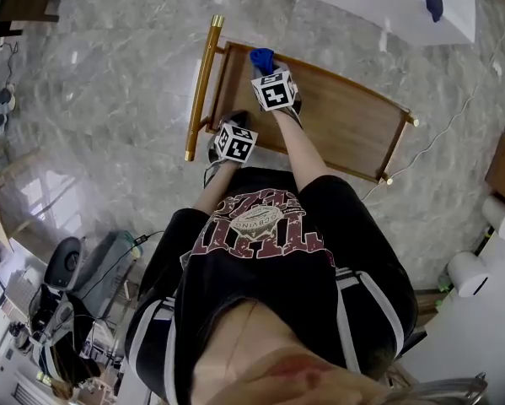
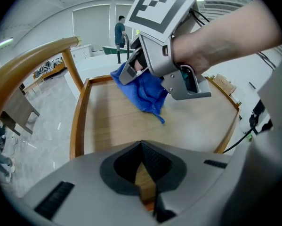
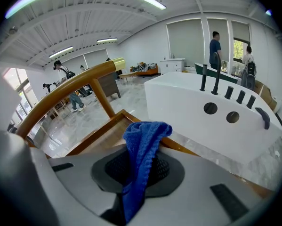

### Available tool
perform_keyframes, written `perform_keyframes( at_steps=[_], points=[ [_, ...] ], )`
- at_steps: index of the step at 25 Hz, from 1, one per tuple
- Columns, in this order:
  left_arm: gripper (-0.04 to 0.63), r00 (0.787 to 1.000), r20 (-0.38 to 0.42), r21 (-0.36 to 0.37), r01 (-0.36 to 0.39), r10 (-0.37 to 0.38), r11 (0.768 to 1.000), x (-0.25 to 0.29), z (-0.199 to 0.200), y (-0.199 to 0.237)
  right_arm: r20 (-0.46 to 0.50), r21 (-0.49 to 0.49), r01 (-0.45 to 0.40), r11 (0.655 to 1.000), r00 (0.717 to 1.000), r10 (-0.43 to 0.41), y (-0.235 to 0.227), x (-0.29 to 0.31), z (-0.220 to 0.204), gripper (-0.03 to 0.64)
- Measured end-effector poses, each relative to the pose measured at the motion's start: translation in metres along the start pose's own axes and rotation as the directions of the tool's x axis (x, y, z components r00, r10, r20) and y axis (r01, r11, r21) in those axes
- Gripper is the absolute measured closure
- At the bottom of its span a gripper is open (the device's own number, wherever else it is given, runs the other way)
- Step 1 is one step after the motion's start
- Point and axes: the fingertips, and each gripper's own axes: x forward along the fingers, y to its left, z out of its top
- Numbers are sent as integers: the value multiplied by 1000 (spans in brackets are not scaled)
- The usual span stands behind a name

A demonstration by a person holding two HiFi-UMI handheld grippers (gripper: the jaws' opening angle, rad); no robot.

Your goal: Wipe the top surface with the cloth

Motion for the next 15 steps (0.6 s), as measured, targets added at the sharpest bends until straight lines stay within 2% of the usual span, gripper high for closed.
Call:
perform_keyframes(
  at_steps=[15],
  points=[
    [549, 999, -26, 34, -33, 34, 999, 0, 0, -2, -5, 40, 33, 999, 999, -33, -30, -23, -18, 560]
  ],
)
